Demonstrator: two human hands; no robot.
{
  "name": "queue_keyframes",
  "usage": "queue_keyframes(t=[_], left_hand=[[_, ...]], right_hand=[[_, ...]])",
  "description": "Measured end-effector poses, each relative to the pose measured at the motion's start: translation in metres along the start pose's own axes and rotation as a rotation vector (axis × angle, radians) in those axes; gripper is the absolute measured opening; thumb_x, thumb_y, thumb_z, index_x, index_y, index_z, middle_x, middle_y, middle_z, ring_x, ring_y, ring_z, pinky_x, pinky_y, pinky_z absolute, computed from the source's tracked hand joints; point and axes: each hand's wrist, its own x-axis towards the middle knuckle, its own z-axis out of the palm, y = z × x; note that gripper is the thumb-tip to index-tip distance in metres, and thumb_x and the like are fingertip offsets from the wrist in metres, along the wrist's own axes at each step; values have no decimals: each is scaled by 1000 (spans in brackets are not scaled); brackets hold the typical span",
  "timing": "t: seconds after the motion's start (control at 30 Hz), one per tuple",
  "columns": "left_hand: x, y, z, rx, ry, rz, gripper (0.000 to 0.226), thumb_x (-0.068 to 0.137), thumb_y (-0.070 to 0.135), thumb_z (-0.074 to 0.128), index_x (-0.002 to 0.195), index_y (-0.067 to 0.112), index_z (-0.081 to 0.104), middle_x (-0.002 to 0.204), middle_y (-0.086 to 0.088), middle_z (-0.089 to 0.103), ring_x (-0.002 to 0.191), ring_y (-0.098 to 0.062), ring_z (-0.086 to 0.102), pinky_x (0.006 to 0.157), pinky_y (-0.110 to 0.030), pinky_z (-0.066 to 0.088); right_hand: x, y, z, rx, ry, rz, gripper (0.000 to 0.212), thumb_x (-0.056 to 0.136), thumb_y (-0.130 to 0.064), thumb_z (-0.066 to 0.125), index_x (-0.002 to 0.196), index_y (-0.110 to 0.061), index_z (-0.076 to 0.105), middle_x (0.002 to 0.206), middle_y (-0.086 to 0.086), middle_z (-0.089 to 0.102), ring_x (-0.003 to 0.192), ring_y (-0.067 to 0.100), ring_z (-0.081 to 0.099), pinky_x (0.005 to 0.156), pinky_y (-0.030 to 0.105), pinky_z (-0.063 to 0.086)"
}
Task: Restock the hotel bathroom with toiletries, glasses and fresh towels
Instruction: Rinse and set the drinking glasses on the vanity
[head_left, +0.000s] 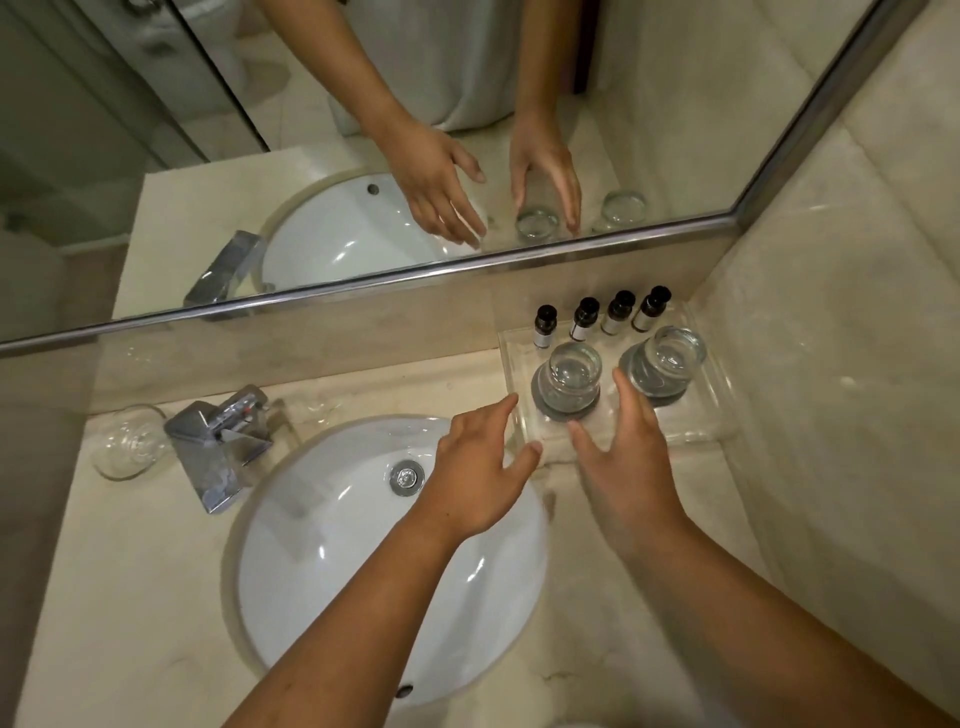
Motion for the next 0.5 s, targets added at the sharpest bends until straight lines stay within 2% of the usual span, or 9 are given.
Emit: queue_keyframes(t=[0.1,0.2,0.37,0.5], left_hand=[[-30,-8,-1,125,73,69,64,105,53,47,162,30,29,164,7,36,151,-15,23,120,-33,19],[-56,-21,1,173,113,70,67,104,58,42,163,28,27,167,6,32,153,-17,21,123,-34,17],[-98,-42,4,227,102,89,70,103,63,38,163,30,26,168,5,29,155,-19,20,125,-38,16],[-130,-48,0,258,85,187,70,102,66,33,163,34,24,169,6,27,156,-19,17,127,-42,16]], right_hand=[[-24,1,-6,-49,13,-31,76,98,-40,66,162,-27,26,166,-1,32,152,17,32,121,36,32],[-47,0,-19,-201,-28,-99,74,99,-49,60,162,-22,29,166,4,34,153,22,30,123,44,30],[-97,2,-36,-433,-99,-68,76,99,-66,36,163,-27,25,172,2,21,160,21,13,127,44,16],[-147,0,-40,-471,-74,9,76,100,-68,29,165,-31,20,174,-2,11,161,18,3,128,43,8]])
